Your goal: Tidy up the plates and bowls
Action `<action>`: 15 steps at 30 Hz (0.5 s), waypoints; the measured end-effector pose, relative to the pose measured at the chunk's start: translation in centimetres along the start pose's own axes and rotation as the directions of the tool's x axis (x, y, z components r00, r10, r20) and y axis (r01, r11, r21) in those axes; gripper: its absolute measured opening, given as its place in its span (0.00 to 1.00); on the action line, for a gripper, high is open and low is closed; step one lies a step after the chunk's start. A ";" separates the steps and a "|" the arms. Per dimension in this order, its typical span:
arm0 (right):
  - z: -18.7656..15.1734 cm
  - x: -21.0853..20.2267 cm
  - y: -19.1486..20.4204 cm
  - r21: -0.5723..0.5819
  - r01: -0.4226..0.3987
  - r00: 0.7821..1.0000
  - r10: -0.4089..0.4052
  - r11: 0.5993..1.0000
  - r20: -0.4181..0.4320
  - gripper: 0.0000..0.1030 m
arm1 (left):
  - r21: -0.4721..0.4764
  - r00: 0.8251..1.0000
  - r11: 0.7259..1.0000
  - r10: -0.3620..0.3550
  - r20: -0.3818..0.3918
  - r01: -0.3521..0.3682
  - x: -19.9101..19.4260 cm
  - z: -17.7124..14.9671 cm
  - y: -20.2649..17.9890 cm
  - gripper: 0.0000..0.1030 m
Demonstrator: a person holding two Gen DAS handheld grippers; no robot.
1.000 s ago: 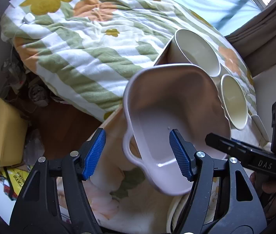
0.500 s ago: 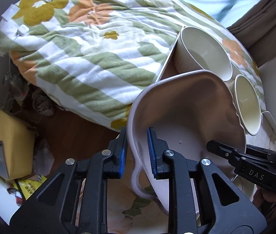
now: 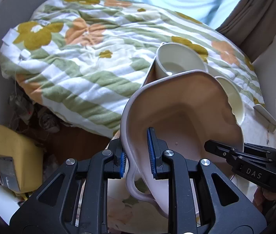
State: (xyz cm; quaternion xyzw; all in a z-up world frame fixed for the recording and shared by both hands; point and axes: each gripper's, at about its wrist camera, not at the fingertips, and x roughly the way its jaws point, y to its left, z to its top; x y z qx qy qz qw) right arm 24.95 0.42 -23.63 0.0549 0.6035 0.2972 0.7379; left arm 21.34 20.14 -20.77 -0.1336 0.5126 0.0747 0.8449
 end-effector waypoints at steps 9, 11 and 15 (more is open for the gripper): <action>-4.4 -8.5 -3.9 0.039 0.015 0.997 -0.018 0.999 0.078 0.11 | 0.110 0.997 0.993 -0.053 0.064 0.045 -5.4 -2.5 -9.7 0.16; -6.1 -10.9 -5.7 0.053 0.032 0.994 -0.037 0.998 0.102 0.11 | 0.139 0.995 0.988 -0.071 0.064 0.062 -6.2 -3.9 -12.7 0.16; -9.7 -15.1 -9.8 0.112 0.070 0.986 -0.086 0.991 0.141 0.11 | 0.204 0.991 0.972 -0.126 0.042 0.115 -6.9 -7.3 -19.1 0.16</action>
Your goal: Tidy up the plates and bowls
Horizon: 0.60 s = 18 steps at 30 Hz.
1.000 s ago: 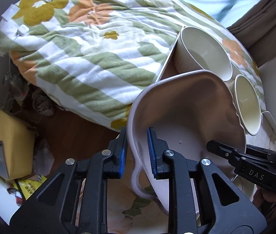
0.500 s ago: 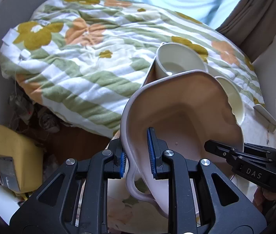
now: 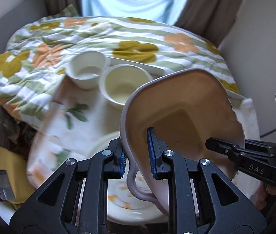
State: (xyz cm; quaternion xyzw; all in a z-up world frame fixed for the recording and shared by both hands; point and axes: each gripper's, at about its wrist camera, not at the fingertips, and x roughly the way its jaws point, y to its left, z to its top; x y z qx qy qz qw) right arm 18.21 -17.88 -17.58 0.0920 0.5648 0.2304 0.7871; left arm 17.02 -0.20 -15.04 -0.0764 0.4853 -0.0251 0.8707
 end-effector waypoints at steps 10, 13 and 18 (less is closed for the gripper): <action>-7.5 -6.4 -11.9 0.168 0.137 0.990 -0.142 0.976 0.018 0.11 | 0.118 0.983 0.982 -0.130 -0.126 0.145 4.0 -6.4 -14.7 0.16; -8.7 -6.4 -14.7 0.209 0.152 0.988 -0.156 0.966 0.005 0.11 | 0.141 0.976 0.977 -0.138 -0.171 0.163 5.9 -8.4 -17.2 0.16; -9.9 -5.1 -17.4 0.235 0.149 0.989 -0.151 0.960 -0.011 0.11 | 0.156 0.967 0.975 -0.124 -0.222 0.161 8.6 -10.7 -18.9 0.16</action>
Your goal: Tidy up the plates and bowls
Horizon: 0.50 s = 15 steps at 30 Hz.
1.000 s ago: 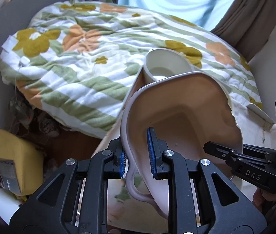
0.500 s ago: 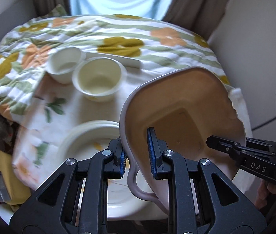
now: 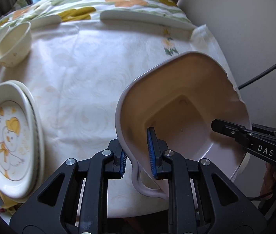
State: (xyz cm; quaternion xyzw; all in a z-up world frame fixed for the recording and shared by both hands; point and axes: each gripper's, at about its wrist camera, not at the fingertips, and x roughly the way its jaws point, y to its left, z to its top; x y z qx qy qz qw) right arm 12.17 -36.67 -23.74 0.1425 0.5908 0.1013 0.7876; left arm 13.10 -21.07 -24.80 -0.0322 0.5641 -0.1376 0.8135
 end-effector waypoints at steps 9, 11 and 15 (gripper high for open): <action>-0.4 1.9 -1.6 -0.003 -0.018 1.000 0.018 1.000 -0.006 0.11 | 0.012 0.999 1.000 0.024 -0.040 -0.023 2.3 -0.7 -0.5 0.16; -0.4 2.0 -1.5 -0.007 -0.016 1.000 0.016 1.000 -0.009 0.11 | 0.017 0.999 0.999 0.031 -0.037 -0.030 2.4 -0.5 -0.6 0.16; -1.0 1.9 -2.4 0.002 -0.027 1.000 0.027 1.000 -0.012 0.11 | 0.004 0.999 1.000 0.023 -0.032 -0.023 2.3 -0.2 -0.4 0.17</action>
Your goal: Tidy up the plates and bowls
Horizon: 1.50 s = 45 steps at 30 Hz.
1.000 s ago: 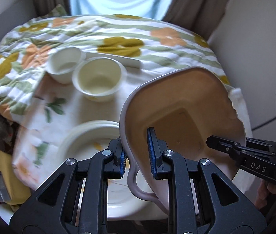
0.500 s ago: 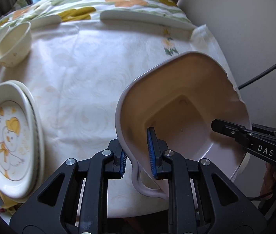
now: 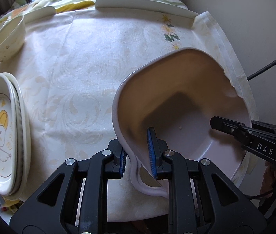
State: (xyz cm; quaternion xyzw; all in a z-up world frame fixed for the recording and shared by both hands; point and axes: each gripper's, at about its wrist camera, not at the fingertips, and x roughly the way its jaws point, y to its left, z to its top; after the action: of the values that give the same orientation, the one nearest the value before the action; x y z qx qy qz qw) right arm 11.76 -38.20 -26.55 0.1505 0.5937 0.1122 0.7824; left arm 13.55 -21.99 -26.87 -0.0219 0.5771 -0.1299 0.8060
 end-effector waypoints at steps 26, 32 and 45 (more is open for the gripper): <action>-0.5 -2.9 -1.9 0.129 -0.102 0.988 0.086 0.986 0.125 0.62 | 0.077 0.999 0.996 0.047 0.025 -0.048 -1.0 -0.4 -1.0 0.87; 0.0 -7.9 -0.7 0.077 -0.031 0.979 0.014 0.997 0.205 0.62 | 0.078 0.992 0.992 0.093 0.088 -0.099 -5.5 -0.5 -0.4 0.87; 5.1 -13.4 11.2 -0.242 -0.054 0.920 0.143 0.969 0.365 0.99 | -0.078 0.871 0.954 0.296 0.392 -0.289 -20.3 1.4 7.4 1.00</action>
State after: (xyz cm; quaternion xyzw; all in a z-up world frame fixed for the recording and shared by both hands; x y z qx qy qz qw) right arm 13.12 -33.04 -9.16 0.1087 0.4058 0.1875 0.8879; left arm 10.15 -10.24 -8.98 0.0330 0.3979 0.0054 0.9168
